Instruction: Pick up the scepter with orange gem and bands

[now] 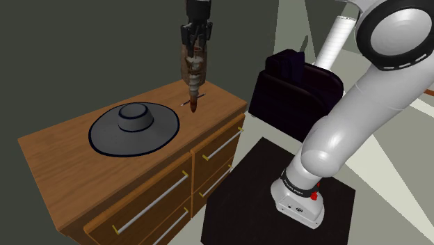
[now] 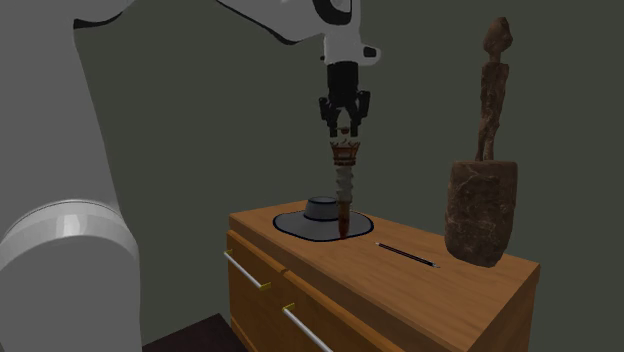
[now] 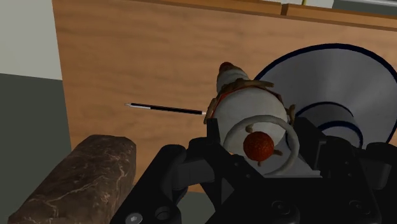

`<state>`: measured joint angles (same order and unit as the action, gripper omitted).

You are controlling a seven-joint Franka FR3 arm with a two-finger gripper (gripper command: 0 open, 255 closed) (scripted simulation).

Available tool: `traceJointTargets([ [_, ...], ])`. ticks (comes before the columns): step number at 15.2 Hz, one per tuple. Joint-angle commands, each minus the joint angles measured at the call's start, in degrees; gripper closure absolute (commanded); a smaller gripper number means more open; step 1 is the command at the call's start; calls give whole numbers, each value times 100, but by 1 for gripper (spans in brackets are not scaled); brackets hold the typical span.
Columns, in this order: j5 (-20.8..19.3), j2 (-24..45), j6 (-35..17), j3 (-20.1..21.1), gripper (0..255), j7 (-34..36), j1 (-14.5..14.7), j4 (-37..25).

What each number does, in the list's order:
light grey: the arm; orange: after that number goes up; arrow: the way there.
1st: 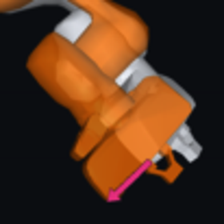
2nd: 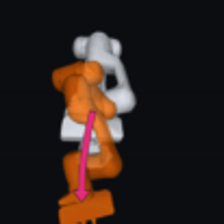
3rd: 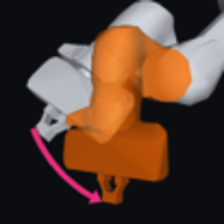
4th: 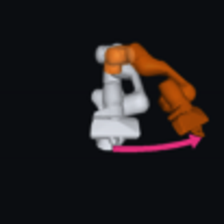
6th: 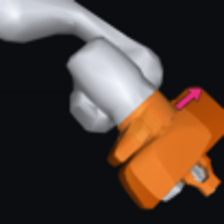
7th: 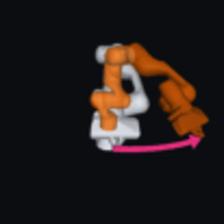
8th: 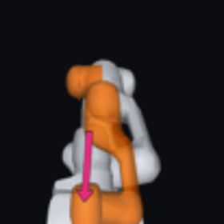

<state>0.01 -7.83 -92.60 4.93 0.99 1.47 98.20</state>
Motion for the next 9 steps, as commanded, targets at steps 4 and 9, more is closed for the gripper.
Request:
traceJointTargets([
  [4,-11,135,416,6,255,7,2,-552],
  [9,-19,231,683,9,255,11,3,-914],
])
